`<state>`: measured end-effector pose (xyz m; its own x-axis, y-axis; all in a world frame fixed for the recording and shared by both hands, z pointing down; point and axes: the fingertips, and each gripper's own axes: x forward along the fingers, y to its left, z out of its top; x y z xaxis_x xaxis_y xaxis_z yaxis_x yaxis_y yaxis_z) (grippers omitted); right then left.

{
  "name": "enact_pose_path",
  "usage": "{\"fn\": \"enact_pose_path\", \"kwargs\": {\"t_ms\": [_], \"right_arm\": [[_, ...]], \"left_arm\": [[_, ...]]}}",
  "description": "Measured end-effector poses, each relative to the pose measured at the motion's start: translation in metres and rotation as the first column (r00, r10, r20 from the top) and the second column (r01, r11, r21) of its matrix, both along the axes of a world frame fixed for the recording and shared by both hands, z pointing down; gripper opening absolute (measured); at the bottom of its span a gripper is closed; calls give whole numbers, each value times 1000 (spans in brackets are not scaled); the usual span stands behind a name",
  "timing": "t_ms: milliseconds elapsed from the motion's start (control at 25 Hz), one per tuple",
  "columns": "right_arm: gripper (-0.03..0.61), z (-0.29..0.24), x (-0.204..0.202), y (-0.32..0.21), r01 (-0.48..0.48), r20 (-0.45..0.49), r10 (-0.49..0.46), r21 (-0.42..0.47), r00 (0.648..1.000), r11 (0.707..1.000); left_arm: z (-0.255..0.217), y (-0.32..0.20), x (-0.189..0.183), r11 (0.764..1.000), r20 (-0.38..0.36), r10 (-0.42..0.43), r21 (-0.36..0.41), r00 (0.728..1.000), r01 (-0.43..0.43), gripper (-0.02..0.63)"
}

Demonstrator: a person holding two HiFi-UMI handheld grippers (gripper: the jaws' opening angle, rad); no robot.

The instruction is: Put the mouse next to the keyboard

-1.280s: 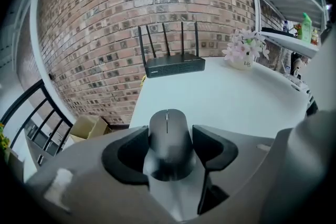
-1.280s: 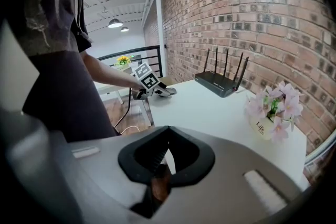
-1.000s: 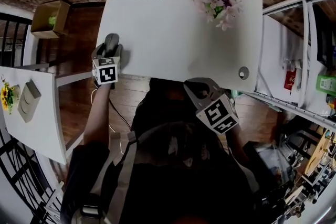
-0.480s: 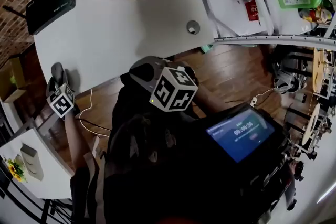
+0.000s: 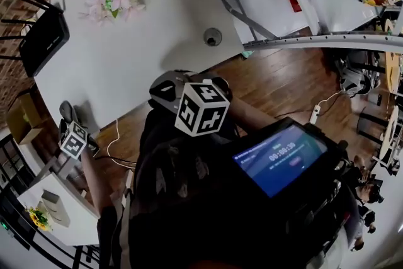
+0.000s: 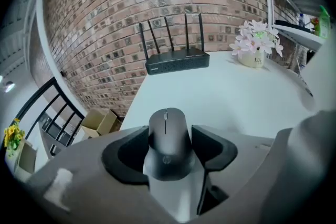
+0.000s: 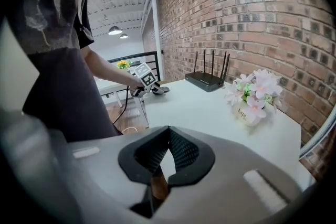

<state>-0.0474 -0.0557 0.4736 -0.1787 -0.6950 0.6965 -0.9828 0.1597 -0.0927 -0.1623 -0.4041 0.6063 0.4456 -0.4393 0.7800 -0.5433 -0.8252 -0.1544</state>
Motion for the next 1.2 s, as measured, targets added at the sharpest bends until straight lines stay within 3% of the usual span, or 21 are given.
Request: {"fn": "enact_pose_path", "kwargs": {"t_ms": [160,480,680,840,1040,1200], "right_arm": [[5,5,14,19,12,4,-12,1,1000,1000],[5,11,32,42,4,22,-3,-11,1000,1000],[5,9,32,35,38,1,-38,-26,999,999],[6,8,27,26,49,-24,-50,-58,998,997],[5,7,-1,2,72,-53,-77,-90,996,993],[5,4,-19,-9,63,-56,-69,-100,996,993]], "left_arm": [[3,8,6,998,-35,-61,-8,998,61,259],[7,27,22,998,-8,-57,-6,998,57,258],[10,39,28,1000,16,18,13,1000,-19,259],[3,44,41,997,-27,45,61,999,-43,259],[2,43,41,991,-47,129,48,991,-127,265],[0,43,41,989,-76,143,42,987,-140,267]]}}
